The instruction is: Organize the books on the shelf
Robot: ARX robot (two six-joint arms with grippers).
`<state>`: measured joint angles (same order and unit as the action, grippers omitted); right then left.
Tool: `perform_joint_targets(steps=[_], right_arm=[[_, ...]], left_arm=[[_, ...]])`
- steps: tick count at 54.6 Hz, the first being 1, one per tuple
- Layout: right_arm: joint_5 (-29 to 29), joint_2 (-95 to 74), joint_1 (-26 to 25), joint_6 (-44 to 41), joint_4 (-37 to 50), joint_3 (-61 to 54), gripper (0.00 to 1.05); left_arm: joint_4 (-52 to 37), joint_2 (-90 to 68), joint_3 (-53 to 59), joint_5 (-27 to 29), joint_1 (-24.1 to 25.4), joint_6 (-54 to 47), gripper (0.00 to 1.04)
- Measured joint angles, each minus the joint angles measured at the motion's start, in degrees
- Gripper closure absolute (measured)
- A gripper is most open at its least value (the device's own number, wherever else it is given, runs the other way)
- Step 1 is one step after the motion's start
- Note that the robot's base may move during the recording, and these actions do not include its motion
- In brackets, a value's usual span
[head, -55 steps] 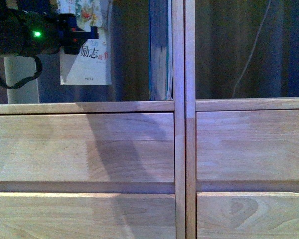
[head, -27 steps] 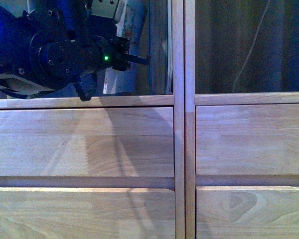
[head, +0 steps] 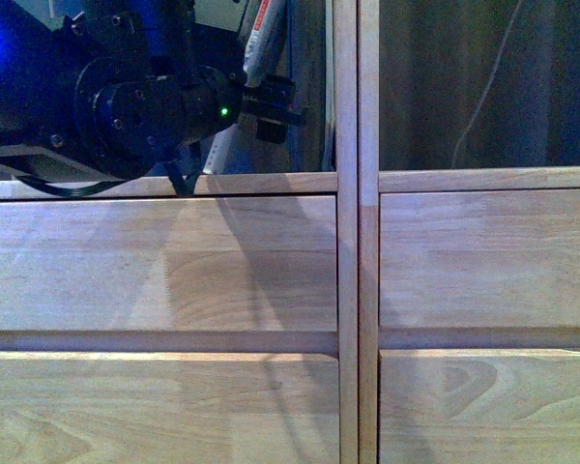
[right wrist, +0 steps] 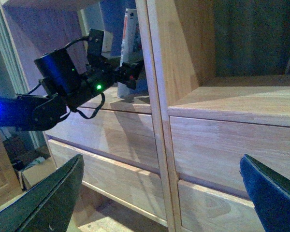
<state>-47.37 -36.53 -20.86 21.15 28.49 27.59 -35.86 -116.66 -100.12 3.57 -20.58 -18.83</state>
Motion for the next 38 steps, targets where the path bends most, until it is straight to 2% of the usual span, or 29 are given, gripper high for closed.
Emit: perform_joint_targets(steps=[8,10,26,38], right_arm=[[0.0,0.0,0.0,0.0,0.0,0.0,0.07],[0.0,0.0,0.0,0.0,0.0,0.0,0.07],[0.0,0.0,0.0,0.0,0.0,0.0,0.07],[0.0,0.0,0.0,0.0,0.0,0.0,0.07]], left_arm=[[-2.73,6.62,9.31,-2.43,0.98,3.06,0.08],[-3.37,8.55,11.69,-3.13,1.27,4.15,0.06],[-9.22,27.39,34.4,-8.87,5.9,12.39,0.07],[-7.1,45.55,52.13,-14.16,12.44,15.61,0.07]])
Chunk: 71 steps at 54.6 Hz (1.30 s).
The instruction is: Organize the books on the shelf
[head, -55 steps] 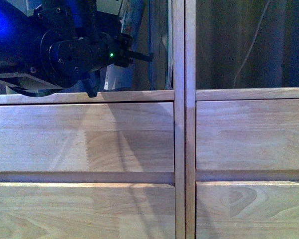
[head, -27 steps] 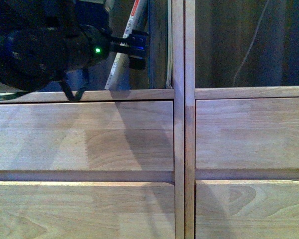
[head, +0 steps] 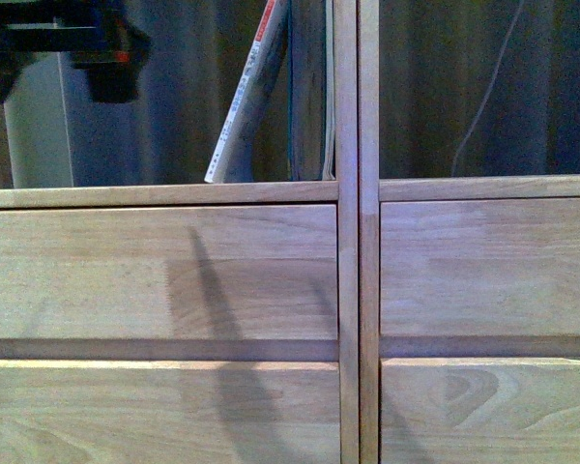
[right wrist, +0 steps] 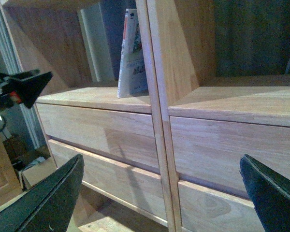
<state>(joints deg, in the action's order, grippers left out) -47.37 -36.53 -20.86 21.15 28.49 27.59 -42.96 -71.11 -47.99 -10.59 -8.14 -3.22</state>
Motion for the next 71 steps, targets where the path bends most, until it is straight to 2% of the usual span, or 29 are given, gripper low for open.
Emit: perform_joint_targets(steps=[6,13,18,20,23,25,29,31,35,39,42,46,48,51,71], right_arm=[[0.0,0.0,0.0,0.0,0.0,0.0,0.07],[-0.07,0.0,0.0,0.0,0.0,0.0,0.07],[-0.02,0.0,-0.02,0.0,0.0,0.0,0.07],[0.07,0.0,0.0,0.0,-0.02,0.0,0.07],[9.86,1.38,2.23,-3.67,-7.74,1.38,0.13],[18.88,3.06,4.7,-8.24,-15.37,2.19,0.2],[28.79,5.38,7.54,-13.6,-22.88,0.72,0.3],[33.09,6.67,8.81,-15.8,-23.93,-1.46,0.36],[38.03,9.38,10.58,-18.4,-23.28,-5.6,0.52],[39.12,11.69,12.7,-19.63,-22.1,-9.57,0.69],[39.93,12.83,13.46,-20.0,-21.66,-11.3,0.78],[42.51,14.34,15.15,-20.22,-21.33,-13.11,0.89],[46.05,15.21,17.68,-20.37,-21.14,-14.19,0.95],[46.69,16.15,19.67,-20.85,-20.94,-15.39,1.02],[47.17,21.51,20.63,-20.81,-20.39,-21.2,1.02]], left_arm=[[3.34,10.19,8.52,-3.04,4.04,3.23,0.07],[3.8,13.07,9.55,-2.78,4.5,4.46,0.08],[19.85,16.13,8.85,10.32,3.06,3.98,0.23],[23.32,17.38,9.99,12.76,3.06,3.93,0.28],[24.55,19.23,13.14,14.64,3.32,3.93,0.37],[24.22,20.5,15.69,14.95,3.67,3.91,0.44],[22.88,22.34,19.3,14.71,3.96,3.91,0.54],[22.08,23.56,21.42,12.83,5.07,3.89,0.62],[20.46,26.23,25.57,10.82,7.3,3.76,0.78],[19.28,28.89,29.59,10.73,7.85,3.74,0.95],[18.93,30.12,31.39,10.67,7.85,3.87,1.02],[18.67,31.45,33.09,10.58,7.85,3.67,1.02],[18.51,32.54,34.29,10.58,7.85,3.67,1.02],[18.49,33.77,35.6,10.6,7.87,3.69,1.02],[19.85,41.62,41.59,10.6,7.89,3.67,1.02]])
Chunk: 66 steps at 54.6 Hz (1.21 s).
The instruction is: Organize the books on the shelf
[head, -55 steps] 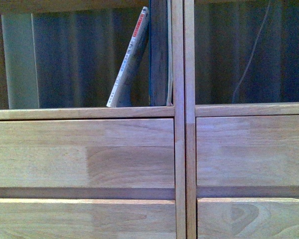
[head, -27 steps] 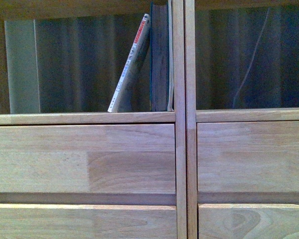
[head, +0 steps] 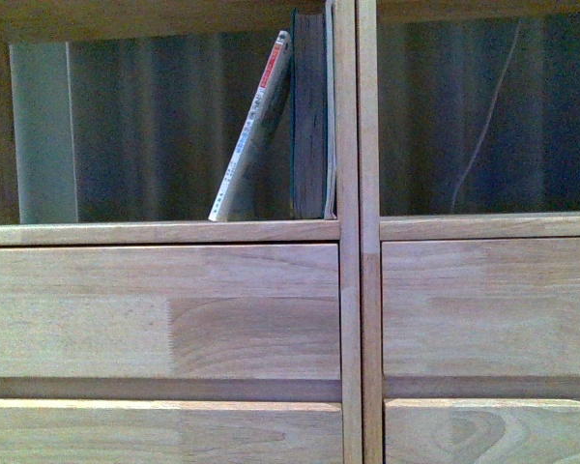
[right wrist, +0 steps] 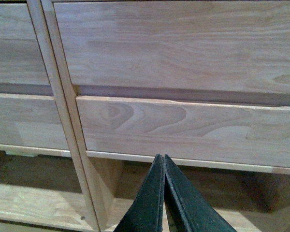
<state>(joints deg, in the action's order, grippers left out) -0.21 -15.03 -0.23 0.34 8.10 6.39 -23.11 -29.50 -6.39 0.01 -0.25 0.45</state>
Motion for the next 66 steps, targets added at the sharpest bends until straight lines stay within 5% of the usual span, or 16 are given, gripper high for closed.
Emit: perform_joint_targets(steps=[13,20,50,58,66], right_arm=[[0.0,3.43,0.02,0.0,-0.63,-2.36,1.02],[0.09,10.93,0.02,0.0,-8.15,-3.39,1.02],[0.11,14.6,0.04,-0.02,-8.2,-5.6,1.02],[0.13,14.62,0.04,-0.02,-8.2,-5.6,1.02],[0.07,14.67,0.04,-0.02,-8.2,-5.6,1.02]], left_arm=[[3.37,5.97,2.69,0.0,0.0,0.0,1.02],[5.33,8.85,3.54,0.02,0.0,0.0,1.02],[12.17,18.62,5.75,-0.02,0.0,-0.13,1.02],[22.16,27.08,5.73,0.0,0.0,-0.15,1.02],[22.93,29.03,5.73,0.0,0.0,-0.17,1.02]])
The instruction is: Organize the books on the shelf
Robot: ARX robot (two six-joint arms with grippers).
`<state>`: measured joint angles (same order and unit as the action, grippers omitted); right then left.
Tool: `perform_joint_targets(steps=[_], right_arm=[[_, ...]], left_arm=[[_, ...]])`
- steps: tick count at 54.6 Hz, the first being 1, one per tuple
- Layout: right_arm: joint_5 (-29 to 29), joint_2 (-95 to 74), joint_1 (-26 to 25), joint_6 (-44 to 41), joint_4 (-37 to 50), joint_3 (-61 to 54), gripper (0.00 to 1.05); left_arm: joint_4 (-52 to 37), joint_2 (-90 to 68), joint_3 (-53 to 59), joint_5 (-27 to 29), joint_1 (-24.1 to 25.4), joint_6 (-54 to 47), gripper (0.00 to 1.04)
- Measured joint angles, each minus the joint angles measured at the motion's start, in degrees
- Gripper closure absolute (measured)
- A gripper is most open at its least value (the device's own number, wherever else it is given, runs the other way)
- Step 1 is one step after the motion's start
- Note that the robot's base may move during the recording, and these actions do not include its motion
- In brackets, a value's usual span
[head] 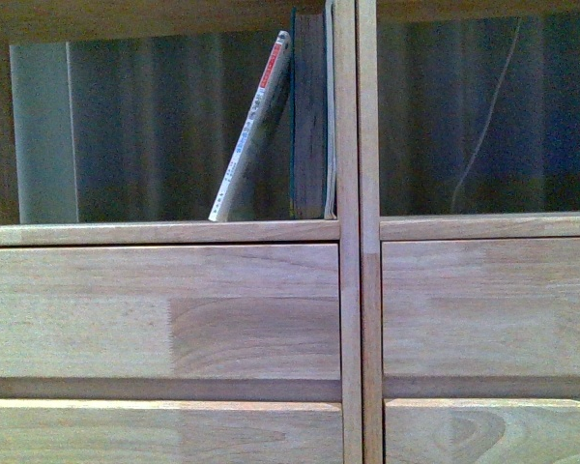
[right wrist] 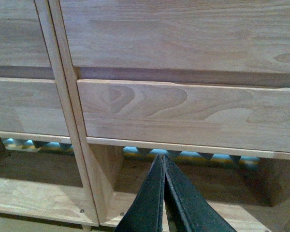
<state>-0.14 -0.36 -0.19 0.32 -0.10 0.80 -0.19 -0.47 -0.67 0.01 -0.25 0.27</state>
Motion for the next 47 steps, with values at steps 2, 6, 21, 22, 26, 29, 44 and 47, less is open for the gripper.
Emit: perform_joint_targets(steps=[2,6,21,22,26,29,44,47], right_arm=[[0.02,0.0,0.0,0.0,0.0,0.0,1.02],[0.04,0.0,0.0,0.0,0.0,0.0,1.02],[0.0,0.02,0.0,-0.11,0.0,0.0,0.96],[0.02,0.02,0.0,-0.11,0.0,0.0,0.93],[0.02,0.02,0.0,-0.11,0.0,0.0,0.8],[0.02,0.02,0.0,-0.11,0.0,0.0,0.72],[0.02,0.02,0.0,-0.11,0.0,0.0,0.27],[0.02,0.02,0.0,-0.11,0.0,0.0,0.18]], left_arm=[[0.02,0.09,0.0,0.0,0.0,0.0,1.02],[0.09,0.11,0.0,0.0,0.0,0.0,1.02],[0.11,0.11,0.02,0.0,0.0,0.04,1.0],[0.11,0.11,0.0,0.0,0.0,0.02,0.97],[0.11,0.11,0.0,0.0,0.0,0.02,0.84],[0.11,0.11,0.0,0.0,0.0,0.02,0.76],[0.11,0.11,0.0,0.0,0.0,0.02,0.3],[0.11,0.11,0.0,0.0,0.0,0.02,0.19]])
